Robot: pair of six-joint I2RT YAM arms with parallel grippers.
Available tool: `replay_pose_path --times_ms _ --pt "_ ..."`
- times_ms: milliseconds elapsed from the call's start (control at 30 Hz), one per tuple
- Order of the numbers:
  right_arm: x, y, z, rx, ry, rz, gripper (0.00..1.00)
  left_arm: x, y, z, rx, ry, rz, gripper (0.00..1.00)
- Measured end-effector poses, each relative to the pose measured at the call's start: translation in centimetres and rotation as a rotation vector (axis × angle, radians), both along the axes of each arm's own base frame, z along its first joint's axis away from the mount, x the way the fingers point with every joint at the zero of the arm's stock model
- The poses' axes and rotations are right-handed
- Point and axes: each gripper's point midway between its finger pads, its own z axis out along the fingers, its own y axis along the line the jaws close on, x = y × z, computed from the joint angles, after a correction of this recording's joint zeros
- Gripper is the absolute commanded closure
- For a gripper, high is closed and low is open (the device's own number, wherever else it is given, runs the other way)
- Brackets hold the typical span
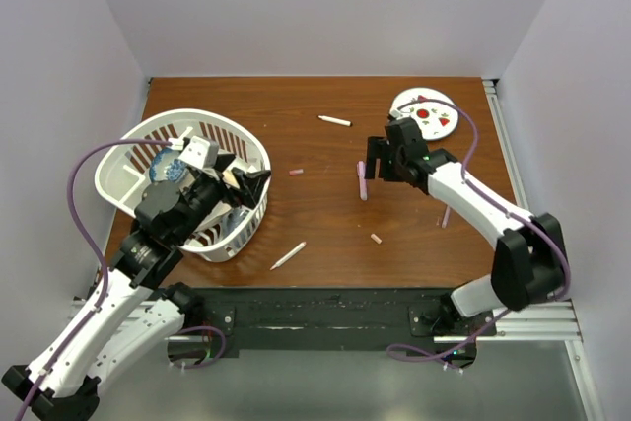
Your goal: Insert the pens into the pen caps
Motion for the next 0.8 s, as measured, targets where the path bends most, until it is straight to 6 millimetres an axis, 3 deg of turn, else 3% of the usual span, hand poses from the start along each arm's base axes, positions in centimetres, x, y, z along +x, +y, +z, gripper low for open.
replay_pose_path --times_ms 100,300,467,633,800 --pt "-1.9 -0.8 0.0 -0.004 0.007 0.006 0.20 0.0 0.2 0.2 -0.003 -0.006 0.012 0.00" --pt "-5.4 -2.4 -1.9 -0.040 0.081 0.020 0.24 -0.2 0.4 0.5 -0.011 -0.018 0.012 0.01" --pt "-7.2 -1.2 -2.1 0.019 0.072 0.124 0.26 -0.4 0.5 0.8 -0.015 -0.024 0.013 0.02" --pt "-8.9 3.2 -2.2 0.059 0.007 0.360 0.27 -1.0 1.3 1.6 -0.039 -0.062 0.030 0.02" --pt "-10.9 11.2 -1.8 0.088 -0.108 0.736 0.24 -2.5 3.2 3.2 -0.096 -0.149 0.077 0.02"
